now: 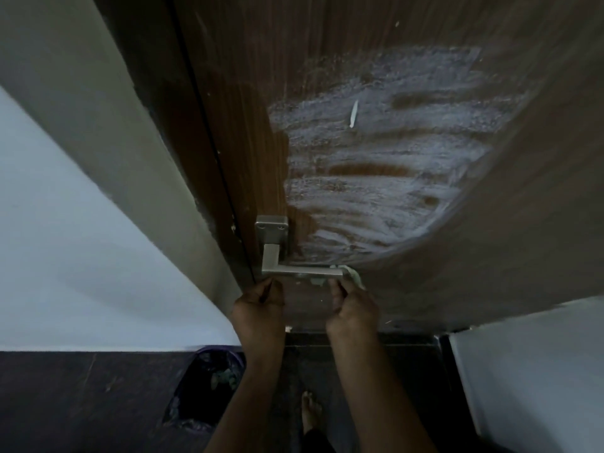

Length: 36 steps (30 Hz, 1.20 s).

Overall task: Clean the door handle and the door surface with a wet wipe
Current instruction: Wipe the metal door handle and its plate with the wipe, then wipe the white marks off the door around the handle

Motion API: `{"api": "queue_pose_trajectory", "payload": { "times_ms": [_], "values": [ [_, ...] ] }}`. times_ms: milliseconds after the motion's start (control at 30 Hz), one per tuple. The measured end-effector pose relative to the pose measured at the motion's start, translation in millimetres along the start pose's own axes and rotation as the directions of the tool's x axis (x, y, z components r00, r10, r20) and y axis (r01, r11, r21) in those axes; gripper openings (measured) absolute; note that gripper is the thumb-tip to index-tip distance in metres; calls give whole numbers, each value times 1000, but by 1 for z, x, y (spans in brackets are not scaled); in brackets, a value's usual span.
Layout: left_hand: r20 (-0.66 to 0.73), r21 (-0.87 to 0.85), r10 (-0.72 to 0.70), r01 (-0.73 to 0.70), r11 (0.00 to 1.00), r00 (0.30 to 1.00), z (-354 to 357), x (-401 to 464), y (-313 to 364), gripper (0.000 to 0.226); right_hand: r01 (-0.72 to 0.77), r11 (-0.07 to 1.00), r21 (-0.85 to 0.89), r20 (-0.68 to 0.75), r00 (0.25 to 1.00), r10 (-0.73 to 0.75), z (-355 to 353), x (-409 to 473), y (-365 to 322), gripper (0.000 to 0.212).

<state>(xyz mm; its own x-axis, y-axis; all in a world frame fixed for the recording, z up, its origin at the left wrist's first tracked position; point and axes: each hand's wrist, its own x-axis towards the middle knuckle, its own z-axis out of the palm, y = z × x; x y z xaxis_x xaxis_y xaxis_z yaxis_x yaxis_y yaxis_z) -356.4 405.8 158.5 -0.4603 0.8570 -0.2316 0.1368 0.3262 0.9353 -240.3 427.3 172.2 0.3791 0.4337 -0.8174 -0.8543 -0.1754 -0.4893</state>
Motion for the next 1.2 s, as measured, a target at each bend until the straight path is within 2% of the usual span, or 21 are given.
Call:
{"api": "queue_pose_trajectory", "payload": {
  "times_ms": [33,133,233,300,333,400,500,533,633,700,767,833,900,933,1000,1033,1133,1200],
  "values": [
    [14,-4,-11,11,1000,1000,0,1,1,18,10,1000,22,18,1000,-11,-2,1,1,19],
    [47,36,-11,9,999,999,-2,4,4,34,-136,980,-144,125,980,155,12,-15,31,8],
    [-19,81,7,-5,997,1000,-9,9,5,18,-171,970,-175,173,964,201,30,-26,54,34],
    [-24,80,2,0,997,1000,-14,13,5,22,-154,973,-173,132,975,177,29,-26,47,39],
    [-11,61,-11,11,998,1000,-15,15,5,22,-126,978,-168,100,984,144,22,-23,39,35],
    [33,17,-49,48,999,998,-13,15,7,18,15,994,-105,9,1000,-14,6,-11,15,24],
    [109,-31,-104,108,994,988,-4,10,9,25,253,964,82,-50,967,-249,0,-6,-12,22],
    [121,-35,-109,114,993,987,-1,8,9,27,245,967,67,-53,969,-242,3,-7,-8,22],
    [108,18,-49,47,999,993,1,2,11,28,27,991,-134,-19,999,-30,9,-7,30,13],
    [60,62,-11,7,998,998,-3,0,11,19,-108,984,-140,99,988,122,19,-10,51,26],
    [11,103,2,-3,995,1000,-11,4,7,18,-157,977,-148,182,966,183,27,-14,57,32],
    [4,124,-36,36,992,999,-15,11,1,20,-152,976,-154,190,965,180,24,-11,53,26],
    [62,110,-62,55,992,996,-9,13,-2,25,-133,984,-116,147,978,149,13,-3,35,20],
    [112,107,-70,58,993,991,-4,12,-2,30,-133,989,-57,122,983,140,8,3,22,24],
    [193,95,-102,85,992,976,10,6,-2,32,-52,995,79,76,996,46,-1,9,-4,35],
    [226,82,-110,94,992,968,17,2,-2,31,36,992,118,22,999,-39,-8,13,-14,38],
    [302,85,-38,13,996,953,33,-7,-1,34,320,944,82,-77,946,-314,-18,20,-30,34],
    [337,98,17,-53,994,941,40,-13,4,34,380,924,38,-51,924,-378,-22,22,-24,37]
  ]
}}
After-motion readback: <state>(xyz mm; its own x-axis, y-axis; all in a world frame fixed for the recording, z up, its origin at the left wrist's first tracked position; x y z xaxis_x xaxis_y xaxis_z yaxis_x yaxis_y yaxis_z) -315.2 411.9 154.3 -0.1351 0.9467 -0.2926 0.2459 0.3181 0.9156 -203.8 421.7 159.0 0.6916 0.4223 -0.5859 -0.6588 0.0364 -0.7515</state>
